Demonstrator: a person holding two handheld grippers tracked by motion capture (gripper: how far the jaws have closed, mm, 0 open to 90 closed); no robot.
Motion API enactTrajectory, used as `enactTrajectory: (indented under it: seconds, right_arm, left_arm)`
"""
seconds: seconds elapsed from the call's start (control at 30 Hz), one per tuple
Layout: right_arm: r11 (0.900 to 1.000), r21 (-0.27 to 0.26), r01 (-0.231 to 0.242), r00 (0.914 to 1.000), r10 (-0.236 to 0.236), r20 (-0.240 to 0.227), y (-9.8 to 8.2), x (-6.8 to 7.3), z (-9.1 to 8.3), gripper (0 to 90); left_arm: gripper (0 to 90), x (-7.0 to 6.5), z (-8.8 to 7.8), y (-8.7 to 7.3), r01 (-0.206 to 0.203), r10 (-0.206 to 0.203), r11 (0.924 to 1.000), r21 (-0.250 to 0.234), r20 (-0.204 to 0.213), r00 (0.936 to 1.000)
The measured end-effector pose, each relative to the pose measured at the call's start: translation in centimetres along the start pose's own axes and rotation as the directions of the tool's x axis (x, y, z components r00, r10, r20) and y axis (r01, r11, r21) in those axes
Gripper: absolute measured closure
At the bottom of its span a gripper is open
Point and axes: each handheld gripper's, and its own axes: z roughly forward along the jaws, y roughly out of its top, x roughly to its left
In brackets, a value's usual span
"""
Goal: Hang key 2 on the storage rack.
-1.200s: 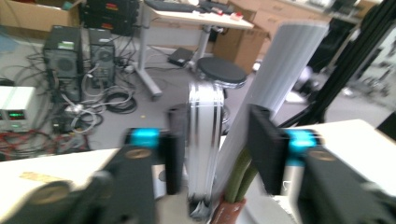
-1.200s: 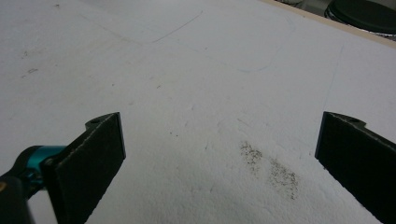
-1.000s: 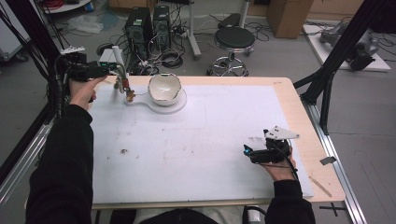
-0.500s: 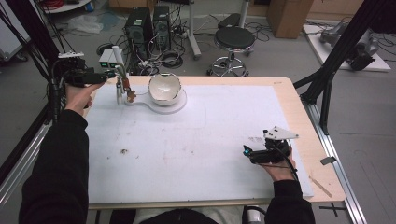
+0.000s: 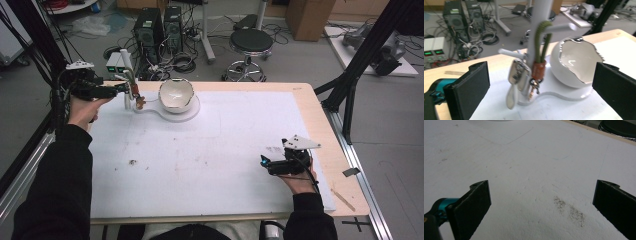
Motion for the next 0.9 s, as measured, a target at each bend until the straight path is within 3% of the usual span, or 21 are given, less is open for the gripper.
enactTrajectory:
  seconds: [0.57, 0.7, 0.9]
  right_arm:
    - [1.0, 0.012, -0.008, 0.9999, 0.008, -0.006, 0.0, 0.1, -0.1, 0.7]
    - [0.998, 0.039, -0.044, 0.9988, 0.044, -0.019, -0.1, -0.1, 0.0, 0.8]
    - [0.998, 0.04, -0.047, 0.9986, 0.048, -0.022, -0.1, -0.2, -0.1, 0.7]
  left_arm:
    - [1.7, -2.3, -1.7, -3.7, -0.054, 0.054, 0.9986, -0.001, 0.065, 0.9965]
    - [1.7, -2.4, -1.9, -4.9, -0.035, 0.035, 0.9994, -0.008, 0.073, 0.9967]
    - [1.7, -3.1, -2.3, -6.9, -0.037, 0.036, 0.9993, 0.008, 0.085, 0.9958]
